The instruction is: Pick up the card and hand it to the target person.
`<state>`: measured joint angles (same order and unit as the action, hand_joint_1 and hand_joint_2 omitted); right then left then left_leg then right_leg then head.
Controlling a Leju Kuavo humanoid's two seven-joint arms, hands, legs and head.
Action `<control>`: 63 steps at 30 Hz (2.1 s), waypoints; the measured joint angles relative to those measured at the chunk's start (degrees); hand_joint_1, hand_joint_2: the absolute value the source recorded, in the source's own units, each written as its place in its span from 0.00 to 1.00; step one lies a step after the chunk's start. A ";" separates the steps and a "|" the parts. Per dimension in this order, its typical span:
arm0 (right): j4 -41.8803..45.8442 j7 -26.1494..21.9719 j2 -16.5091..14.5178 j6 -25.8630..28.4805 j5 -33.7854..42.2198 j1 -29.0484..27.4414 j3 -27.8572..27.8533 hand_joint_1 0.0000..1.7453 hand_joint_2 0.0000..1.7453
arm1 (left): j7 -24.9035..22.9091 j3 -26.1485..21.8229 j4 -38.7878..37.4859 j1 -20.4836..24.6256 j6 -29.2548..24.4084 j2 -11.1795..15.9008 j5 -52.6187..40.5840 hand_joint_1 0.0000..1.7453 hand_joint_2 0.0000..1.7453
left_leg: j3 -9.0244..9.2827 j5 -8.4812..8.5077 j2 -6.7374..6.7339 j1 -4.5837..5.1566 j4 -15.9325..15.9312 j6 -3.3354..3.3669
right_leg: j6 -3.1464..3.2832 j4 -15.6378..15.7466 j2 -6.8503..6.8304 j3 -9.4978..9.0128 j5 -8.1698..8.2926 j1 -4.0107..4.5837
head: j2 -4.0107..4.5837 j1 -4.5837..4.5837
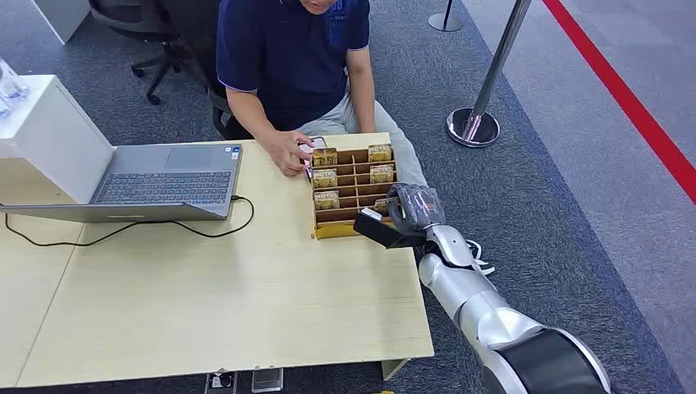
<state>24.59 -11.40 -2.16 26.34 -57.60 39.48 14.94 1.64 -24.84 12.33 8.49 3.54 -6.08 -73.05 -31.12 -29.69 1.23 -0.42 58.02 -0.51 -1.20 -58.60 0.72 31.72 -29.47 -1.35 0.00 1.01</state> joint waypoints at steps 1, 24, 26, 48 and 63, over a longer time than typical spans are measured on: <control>0.07 -0.07 -0.01 0.03 0.04 -0.05 -0.05 0.94 1.00 | -0.01 -0.02 0.00 0.00 -0.10 0.00 0.00 0.00 1.00 | 0.00 0.00 0.00 0.00 0.00 0.00 | 0.00 0.00 0.00 0.00 0.00 0.00 | 0.00 0.00; 9.82 -6.80 -0.51 3.01 9.61 -1.93 -2.58 0.94 1.00 | 0.15 -0.26 0.00 0.40 -2.08 0.07 0.07 0.00 1.00 | -0.03 0.01 0.00 0.00 0.00 0.01 | 0.00 0.00 0.00 0.02 0.00 0.00 | 0.00 -0.01; 11.58 -6.99 -0.50 2.91 10.49 -2.22 -2.76 0.94 1.00 | 0.15 -0.30 0.00 0.37 -2.17 0.07 0.07 0.00 1.00 | -0.03 0.01 0.01 0.00 0.00 0.01 | 0.00 0.00 0.00 0.02 0.00 0.00 | 0.00 -0.01; 17.36 -11.57 -3.93 -4.50 23.31 -6.37 -3.17 0.94 1.00 | -0.40 -0.65 0.00 0.51 -2.76 0.07 -0.22 0.00 1.00 | -0.06 0.01 0.00 0.00 -0.01 0.01 | 0.00 -0.01 -0.01 0.03 0.00 0.00 | 0.00 -0.02; 16.49 -12.86 -8.19 -7.74 27.40 -5.73 -2.20 0.94 1.00 | -0.52 -0.67 0.00 0.53 -2.93 0.05 -0.93 0.00 1.00 | -0.06 0.02 0.00 0.00 -0.01 0.00 | 0.00 -0.01 -0.01 0.03 0.00 0.00 | 0.00 -0.01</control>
<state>41.08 -24.26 -10.36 18.59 -30.21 33.75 12.74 1.11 -25.51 12.33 9.03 0.61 -6.02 -73.97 -31.18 -29.67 1.23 -0.42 58.00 -0.51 -1.20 -58.62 0.72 31.75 -29.47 -1.35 0.00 0.99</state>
